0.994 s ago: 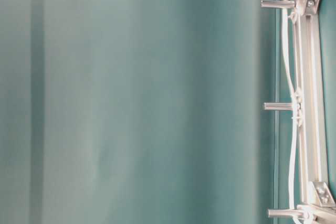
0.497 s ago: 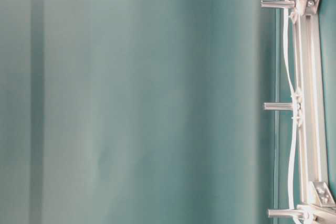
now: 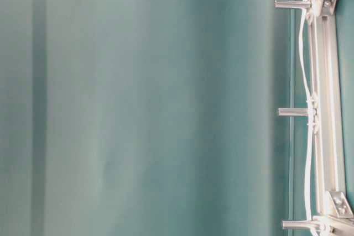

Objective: Move the cable alternately left and right between 8 pins so it hooks onto each one.
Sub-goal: 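Open the right gripper, release the plug, and retract right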

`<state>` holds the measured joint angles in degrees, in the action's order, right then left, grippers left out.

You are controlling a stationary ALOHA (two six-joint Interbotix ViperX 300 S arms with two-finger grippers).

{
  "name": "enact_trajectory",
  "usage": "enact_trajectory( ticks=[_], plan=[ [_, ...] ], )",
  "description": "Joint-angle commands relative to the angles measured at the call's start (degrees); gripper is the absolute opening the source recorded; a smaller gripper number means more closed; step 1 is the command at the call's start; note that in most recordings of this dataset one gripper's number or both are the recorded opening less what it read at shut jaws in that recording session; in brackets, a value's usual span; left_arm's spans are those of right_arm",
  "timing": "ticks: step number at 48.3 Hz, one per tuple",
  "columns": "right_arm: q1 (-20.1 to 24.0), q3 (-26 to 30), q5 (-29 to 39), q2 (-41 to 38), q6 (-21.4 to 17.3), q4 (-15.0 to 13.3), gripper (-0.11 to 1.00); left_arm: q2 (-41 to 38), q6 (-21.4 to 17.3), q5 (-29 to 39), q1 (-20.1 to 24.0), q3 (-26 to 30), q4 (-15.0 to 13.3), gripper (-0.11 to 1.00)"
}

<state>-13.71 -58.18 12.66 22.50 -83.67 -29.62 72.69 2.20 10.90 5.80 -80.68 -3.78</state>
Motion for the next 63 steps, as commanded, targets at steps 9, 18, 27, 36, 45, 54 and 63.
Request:
enact_trajectory(
  ticks=[9, 18, 27, 36, 45, 54, 63],
  plan=[
    [0.0, -3.3, 6.3, 12.7, 2.2, -1.4, 0.6, -0.4, 0.4, -0.6, -0.3, 0.6, 0.2, 0.54],
    [0.1, -8.0, 4.3, 25.5, 7.5, -2.5, 0.6, -0.4, 0.4, -0.6, -0.3, 0.6, 0.3, 0.54],
    [0.1, -11.1, 1.0, 34.4, 13.0, -2.5, 0.6, -0.4, 0.4, -0.6, -0.3, 0.6, 0.2, 0.54],
    [1.3, -12.7, -5.5, 37.0, 22.6, -4.6, 0.6, -0.4, 0.4, -0.6, -0.3, 0.6, 0.3, 0.54],
    [1.8, -13.6, -13.5, 37.5, 31.4, -6.5, 0.6, -0.4, 0.4, -0.5, -0.3, 0.6, 0.2, 0.54],
    [1.8, -15.9, -17.6, 39.9, 34.1, -6.9, 0.6, -0.4, 0.4, -0.6, -0.3, 0.6, 0.2, 0.54],
    [2.1, -19.2, -20.1, 45.2, 34.5, -9.1, 0.6, -0.4, 0.4, -0.5, -0.3, 0.6, 0.2, 0.54]
  ],
)
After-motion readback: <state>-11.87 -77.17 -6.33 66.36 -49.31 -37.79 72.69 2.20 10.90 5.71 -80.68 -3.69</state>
